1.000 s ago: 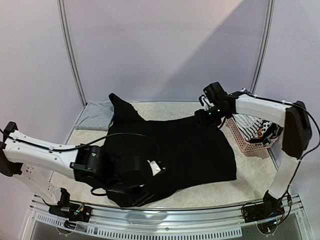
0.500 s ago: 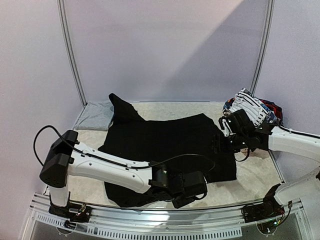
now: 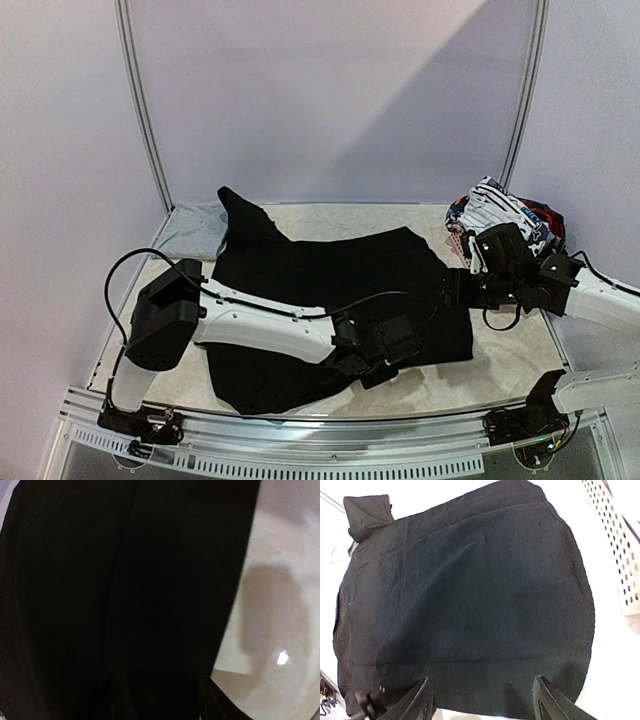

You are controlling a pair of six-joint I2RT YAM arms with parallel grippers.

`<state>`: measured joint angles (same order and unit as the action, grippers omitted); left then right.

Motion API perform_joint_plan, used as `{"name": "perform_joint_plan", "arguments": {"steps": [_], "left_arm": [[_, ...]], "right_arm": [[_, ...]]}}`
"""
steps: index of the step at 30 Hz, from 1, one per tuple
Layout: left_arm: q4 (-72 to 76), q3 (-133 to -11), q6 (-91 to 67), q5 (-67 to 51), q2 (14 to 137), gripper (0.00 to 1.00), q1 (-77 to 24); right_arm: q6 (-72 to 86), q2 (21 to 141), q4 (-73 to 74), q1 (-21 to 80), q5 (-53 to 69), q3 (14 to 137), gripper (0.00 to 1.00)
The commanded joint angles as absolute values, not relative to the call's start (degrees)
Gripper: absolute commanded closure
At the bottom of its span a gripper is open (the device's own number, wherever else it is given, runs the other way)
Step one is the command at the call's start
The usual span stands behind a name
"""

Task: Fold and stack the mixed laundry pile
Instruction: Adjust the flattened shirt at the center of the board.

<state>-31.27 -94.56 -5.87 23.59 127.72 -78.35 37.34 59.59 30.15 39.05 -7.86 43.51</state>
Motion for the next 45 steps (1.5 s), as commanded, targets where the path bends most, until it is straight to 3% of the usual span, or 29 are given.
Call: {"name": "perform_joint_plan", "arguments": {"steps": [1, 4, 10, 18, 28, 35, 45], "left_arm": [[-29.5, -95.7, -4.3, 21.7, 129.4, 0.48, -76.1], [-28.9, -95.8, -4.1, 20.2, 130.1, 0.58, -75.1], [-27.6, -95.5, -4.4, 16.5, 130.4, 1.00, -73.6], [-25.5, -92.9, -7.0, 11.5, 125.0, 1.00, -70.1], [-24.4, -90.9, -9.4, 1.4, 119.9, 1.00, -64.5], [-24.5, -90.7, -11.6, -0.5, 120.4, 1.00, -61.9], [-24.2, -89.5, -12.7, -3.0, 120.6, 1.00, -59.9]], "right_arm": [[38.3, 57.5, 32.6, 40.1, -8.9, 42.8, 0.31], [38.4, 57.1, 32.8, 40.7, -8.6, 42.8, 0.31], [39.1, 55.8, 34.1, 43.0, -7.8, 42.5, 0.31], [37.8, 51.0, 30.9, 50.0, 2.6, 40.6, 0.31], [39.1, 53.7, 21.2, 62.9, 4.6, 36.3, 0.32], [40.6, 62.7, 15.1, 69.9, -2.7, 35.9, 0.34], [41.6, 83.8, 11.0, 71.4, -11.7, 42.8, 0.38]]}}
